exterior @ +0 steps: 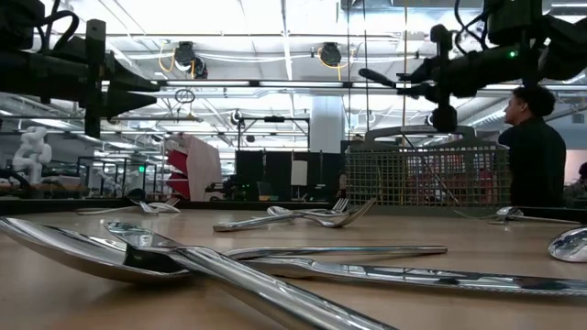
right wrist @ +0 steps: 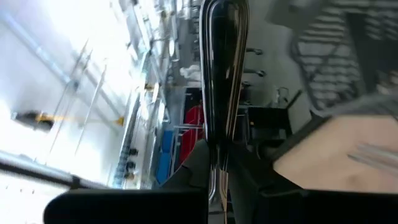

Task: Sort silverware
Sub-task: Put the silver table knife into the gray utensil holder

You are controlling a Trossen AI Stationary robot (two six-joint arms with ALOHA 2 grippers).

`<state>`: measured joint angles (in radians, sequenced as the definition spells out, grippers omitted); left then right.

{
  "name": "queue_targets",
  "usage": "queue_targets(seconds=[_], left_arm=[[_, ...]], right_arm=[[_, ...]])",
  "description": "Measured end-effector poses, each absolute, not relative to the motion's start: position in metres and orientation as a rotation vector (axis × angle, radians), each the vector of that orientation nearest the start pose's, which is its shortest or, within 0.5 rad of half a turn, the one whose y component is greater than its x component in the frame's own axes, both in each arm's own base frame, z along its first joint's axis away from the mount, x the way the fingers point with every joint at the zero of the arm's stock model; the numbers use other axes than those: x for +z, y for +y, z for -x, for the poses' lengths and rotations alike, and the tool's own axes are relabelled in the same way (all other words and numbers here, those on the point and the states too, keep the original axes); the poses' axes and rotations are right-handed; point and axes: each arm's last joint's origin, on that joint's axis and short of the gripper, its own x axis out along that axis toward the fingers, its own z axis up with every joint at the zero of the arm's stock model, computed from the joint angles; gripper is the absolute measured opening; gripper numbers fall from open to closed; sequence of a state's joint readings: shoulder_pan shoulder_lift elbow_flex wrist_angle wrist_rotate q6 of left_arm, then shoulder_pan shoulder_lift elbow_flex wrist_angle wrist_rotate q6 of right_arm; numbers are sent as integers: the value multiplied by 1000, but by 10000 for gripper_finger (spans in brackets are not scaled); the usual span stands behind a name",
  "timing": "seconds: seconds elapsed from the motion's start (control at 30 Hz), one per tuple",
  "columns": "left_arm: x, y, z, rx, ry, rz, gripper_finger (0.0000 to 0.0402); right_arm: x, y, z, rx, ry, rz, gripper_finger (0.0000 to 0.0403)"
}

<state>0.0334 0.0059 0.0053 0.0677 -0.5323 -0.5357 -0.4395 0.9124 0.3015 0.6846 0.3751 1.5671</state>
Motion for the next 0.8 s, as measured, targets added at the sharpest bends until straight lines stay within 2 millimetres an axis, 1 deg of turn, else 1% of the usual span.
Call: queue_targets(seconds=[0.17,0.23,0.37,0.47,0.6,0.67,0.8], left_arm=[[171,18,-93,535,-216,538,120],[171,18,-93,534,-218,545,120],[171,18,-93,534,-219,546,120],[171,18,-93,536,-222,550,120],[171,19,-92,564,-244,596,120],[171,19,-92,571,-246,596,120],[171,19,-92,589,-260,620,120]], right_arm=[[208,-85,-170,-609,-689,-1581,18],[205,-85,-168,-574,-733,-1615,18],[200,-84,-162,-550,-884,-1668,18],[197,-84,-159,-566,-953,-1689,18],[188,-85,-157,-628,-1008,-1747,18],[187,-86,-156,-636,-1073,-1769,18],[183,-89,-156,-647,-1130,-1817,18]])
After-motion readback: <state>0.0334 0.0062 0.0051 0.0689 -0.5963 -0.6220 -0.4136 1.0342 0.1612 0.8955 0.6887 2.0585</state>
